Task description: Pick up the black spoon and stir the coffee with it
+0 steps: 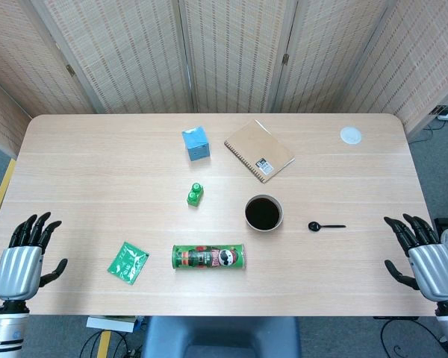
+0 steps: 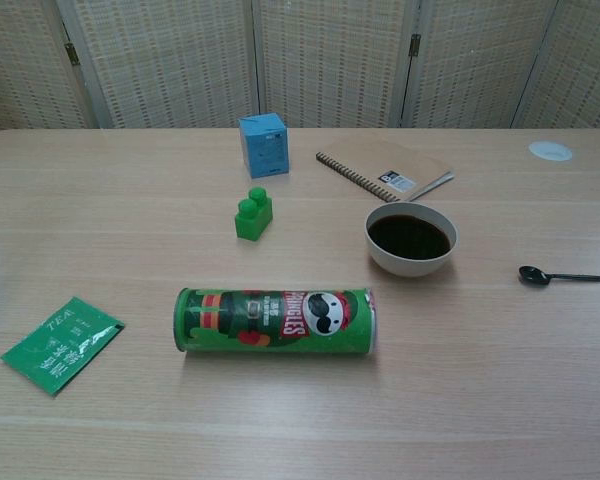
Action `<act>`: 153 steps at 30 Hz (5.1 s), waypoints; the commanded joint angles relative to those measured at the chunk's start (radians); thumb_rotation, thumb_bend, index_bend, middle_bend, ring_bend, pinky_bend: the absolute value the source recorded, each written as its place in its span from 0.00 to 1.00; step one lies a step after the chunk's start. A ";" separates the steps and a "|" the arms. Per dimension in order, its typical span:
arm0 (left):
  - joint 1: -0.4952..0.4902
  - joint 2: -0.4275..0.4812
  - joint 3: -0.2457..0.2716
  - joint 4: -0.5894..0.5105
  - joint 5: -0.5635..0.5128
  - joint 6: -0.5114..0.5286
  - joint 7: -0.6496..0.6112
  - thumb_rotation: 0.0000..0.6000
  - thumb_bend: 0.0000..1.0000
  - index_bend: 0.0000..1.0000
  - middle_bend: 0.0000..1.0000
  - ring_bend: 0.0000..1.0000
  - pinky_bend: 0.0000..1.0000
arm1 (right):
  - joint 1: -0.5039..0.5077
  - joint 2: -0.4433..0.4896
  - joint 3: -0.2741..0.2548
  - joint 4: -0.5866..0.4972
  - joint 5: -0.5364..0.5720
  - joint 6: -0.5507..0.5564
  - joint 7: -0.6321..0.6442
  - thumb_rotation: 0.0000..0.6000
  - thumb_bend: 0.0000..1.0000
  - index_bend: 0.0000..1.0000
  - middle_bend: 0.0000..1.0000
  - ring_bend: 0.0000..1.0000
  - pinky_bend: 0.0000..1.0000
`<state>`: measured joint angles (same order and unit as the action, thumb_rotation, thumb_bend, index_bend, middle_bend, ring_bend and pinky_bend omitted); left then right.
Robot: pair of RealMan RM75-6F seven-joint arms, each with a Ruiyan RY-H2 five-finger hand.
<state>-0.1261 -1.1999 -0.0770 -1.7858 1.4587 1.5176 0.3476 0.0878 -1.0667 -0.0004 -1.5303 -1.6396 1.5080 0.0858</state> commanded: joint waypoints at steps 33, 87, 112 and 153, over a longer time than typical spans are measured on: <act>0.011 0.003 0.005 0.010 0.003 0.003 -0.021 1.00 0.31 0.21 0.10 0.07 0.14 | -0.005 -0.006 0.005 -0.006 -0.001 0.015 -0.013 1.00 0.25 0.09 0.18 0.08 0.10; 0.034 -0.002 0.022 0.020 -0.007 0.003 -0.014 1.00 0.31 0.21 0.10 0.07 0.14 | 0.377 -0.315 0.082 0.257 0.305 -0.640 -0.203 1.00 0.70 0.40 0.98 1.00 1.00; 0.051 0.002 0.025 0.038 -0.017 0.012 -0.031 1.00 0.31 0.21 0.10 0.07 0.14 | 0.463 -0.443 0.080 0.361 0.330 -0.694 -0.212 1.00 0.75 0.40 0.99 1.00 1.00; 0.067 0.000 0.034 0.034 -0.006 0.019 -0.024 1.00 0.31 0.21 0.10 0.07 0.14 | 0.442 -0.364 -0.015 0.320 0.256 -0.656 -0.221 1.00 0.75 0.40 0.99 1.00 1.00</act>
<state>-0.0590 -1.1995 -0.0430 -1.7518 1.4524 1.5365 0.3232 0.5293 -1.4318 -0.0161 -1.2132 -1.3856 0.8537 -0.1339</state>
